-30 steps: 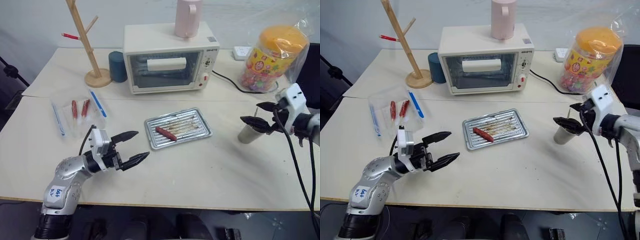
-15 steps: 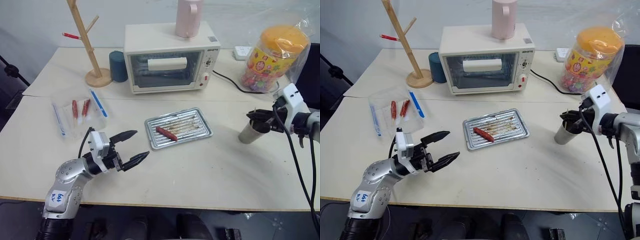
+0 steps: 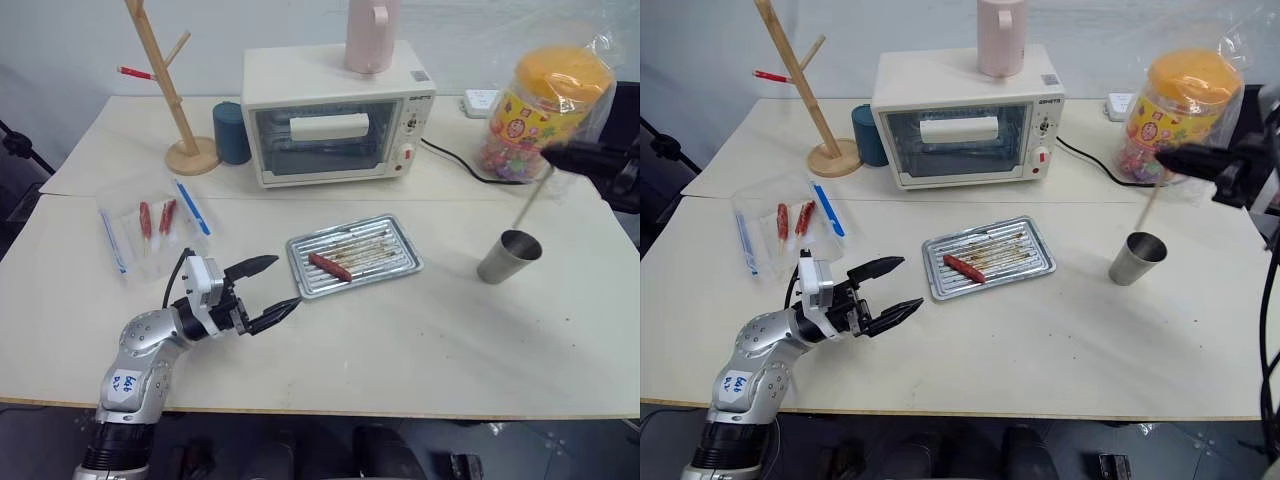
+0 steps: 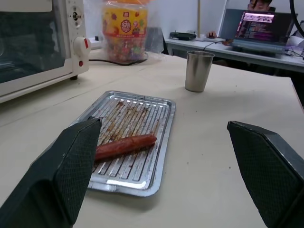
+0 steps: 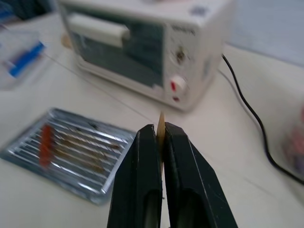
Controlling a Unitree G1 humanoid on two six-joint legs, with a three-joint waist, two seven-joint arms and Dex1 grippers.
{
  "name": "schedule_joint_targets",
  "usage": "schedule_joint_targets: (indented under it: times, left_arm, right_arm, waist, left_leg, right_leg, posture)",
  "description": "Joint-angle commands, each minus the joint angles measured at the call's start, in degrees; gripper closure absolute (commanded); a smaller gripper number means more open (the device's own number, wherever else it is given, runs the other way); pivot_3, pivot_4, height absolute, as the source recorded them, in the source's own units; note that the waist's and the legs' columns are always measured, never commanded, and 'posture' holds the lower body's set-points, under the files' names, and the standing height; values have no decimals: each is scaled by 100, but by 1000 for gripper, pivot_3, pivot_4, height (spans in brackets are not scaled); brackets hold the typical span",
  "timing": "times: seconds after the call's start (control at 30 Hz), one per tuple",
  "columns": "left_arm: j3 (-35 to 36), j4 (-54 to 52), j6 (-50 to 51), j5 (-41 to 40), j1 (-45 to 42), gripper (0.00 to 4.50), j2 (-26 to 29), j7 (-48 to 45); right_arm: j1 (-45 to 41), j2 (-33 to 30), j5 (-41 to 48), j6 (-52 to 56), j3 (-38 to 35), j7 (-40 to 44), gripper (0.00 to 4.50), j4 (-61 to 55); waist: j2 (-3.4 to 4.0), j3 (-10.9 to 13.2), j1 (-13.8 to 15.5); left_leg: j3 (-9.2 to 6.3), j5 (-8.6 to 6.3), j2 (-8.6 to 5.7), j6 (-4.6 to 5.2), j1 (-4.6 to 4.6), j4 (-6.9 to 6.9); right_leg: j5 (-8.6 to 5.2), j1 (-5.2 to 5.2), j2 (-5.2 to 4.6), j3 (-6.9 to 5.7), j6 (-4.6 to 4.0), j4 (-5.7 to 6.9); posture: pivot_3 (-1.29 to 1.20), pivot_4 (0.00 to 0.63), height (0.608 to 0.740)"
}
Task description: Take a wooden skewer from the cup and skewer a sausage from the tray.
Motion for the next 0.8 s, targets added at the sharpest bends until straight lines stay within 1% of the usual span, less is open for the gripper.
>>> schedule_joint_targets:
  times: [0.03,0.13,0.2,0.27,0.33,0.43,0.53,0.77,0.8]
  left_arm:
    - [42,-222,180,-392,-108,0,-80,-50]
    - [-66,-431,419,-592,-265,0,-185,6]
    - [-162,-532,512,-700,-410,0,-334,56]
    - [-258,-554,429,-633,-570,0,-513,124]
    - [-355,-521,245,-473,-722,0,-735,245]
    - [-525,-534,118,-322,-865,0,-988,389]
    - [-626,-643,163,-337,-983,0,-1141,537]
    - [-679,-599,151,-305,-1057,0,-1278,669]
    - [-680,-591,128,-291,-1072,391,-1292,683]
  right_arm:
    - [-424,806,1471,965,-682,-728,4398,-436]
    - [-290,1503,2306,1421,-837,-1177,4398,-743]
    - [-88,2151,2668,1411,-797,-1587,4398,-1008]
    - [123,2695,2915,1352,-715,-1915,4398,-1186]
    - [365,3173,3118,1268,-592,-2116,4398,-1356]
    - [638,3706,3161,1065,-382,-2406,4398,-1583]
    - [775,3991,3299,956,-275,-2642,4398,-1710]
    - [1058,4295,3460,708,38,-2896,4398,-1953]
    - [1104,4319,3474,674,81,-2924,4440,-1996]
  waist:
    - [-3,1,5]
    - [-6,3,36]
    - [-6,2,58]
    - [-8,1,55]
    - [-8,1,43]
    - [-8,1,22]
    - [-7,1,6]
    - [-7,1,0]
    - [-7,1,1]
  left_leg:
    - [0,0,0,0,0,2]
    - [-4,0,1,0,-4,6]
    - [-11,0,0,0,-17,11]
    - [-18,-1,-3,2,-61,35]
    - [-16,-2,-10,4,-86,58]
    - [-13,-2,-11,5,-94,75]
    - [-12,-2,-11,5,-94,83]
    - [-11,-2,-11,4,-93,84]
    - [-11,-2,-11,4,-93,84]
  right_leg:
    - [0,0,0,0,0,1]
    - [0,0,-1,-3,0,2]
    - [1,-6,-4,-8,1,1]
    - [7,-35,-5,-15,8,16]
    - [8,-62,-9,-13,10,45]
    - [8,-72,-8,-12,11,54]
    - [8,-76,-7,-10,11,52]
    - [8,-78,-4,-5,10,53]
    - [8,-79,-4,-6,10,53]
  posture:
    - [0,150,740]
    - [0,150,740]
    - [0,150,740]
    - [0,150,740]
    - [0,150,740]
    - [0,150,740]
    - [0,150,740]
    - [0,150,740]
    - [0,150,740]
